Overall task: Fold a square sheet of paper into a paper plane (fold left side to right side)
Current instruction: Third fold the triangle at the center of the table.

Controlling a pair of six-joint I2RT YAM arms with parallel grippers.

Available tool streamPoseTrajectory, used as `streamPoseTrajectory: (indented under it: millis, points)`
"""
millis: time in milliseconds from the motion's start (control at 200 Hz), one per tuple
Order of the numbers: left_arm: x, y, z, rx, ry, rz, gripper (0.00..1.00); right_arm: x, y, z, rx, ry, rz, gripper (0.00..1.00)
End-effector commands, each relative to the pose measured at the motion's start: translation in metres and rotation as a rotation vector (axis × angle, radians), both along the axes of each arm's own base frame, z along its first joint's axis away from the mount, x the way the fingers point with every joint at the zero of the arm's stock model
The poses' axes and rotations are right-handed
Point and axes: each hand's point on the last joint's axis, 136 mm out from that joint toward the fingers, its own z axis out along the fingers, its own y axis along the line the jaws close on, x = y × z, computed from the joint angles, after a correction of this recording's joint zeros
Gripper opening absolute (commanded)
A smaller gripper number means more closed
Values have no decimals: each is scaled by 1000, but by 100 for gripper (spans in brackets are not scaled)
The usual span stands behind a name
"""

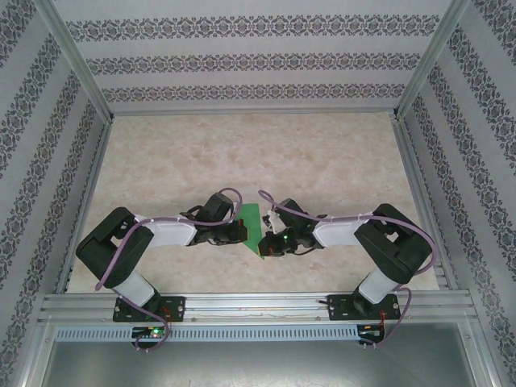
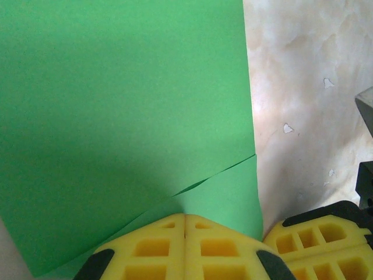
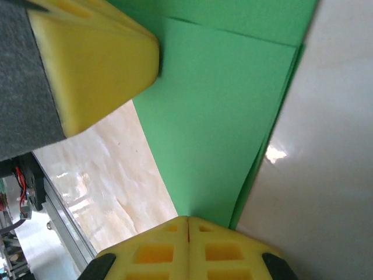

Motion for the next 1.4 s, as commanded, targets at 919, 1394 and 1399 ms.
streamPoseTrajectory:
  millis: [919, 1394, 1399]
  points:
    - [-10, 28, -29, 149, 79, 79, 0, 38, 18, 30, 4, -60, -46, 0]
    - [-2, 47, -28, 171, 73, 138, 0, 14, -21, -35, -216, 46, -45, 0]
    - [-2, 47, -28, 171, 71, 139, 0, 14, -21, -36, -218, 47, -45, 0]
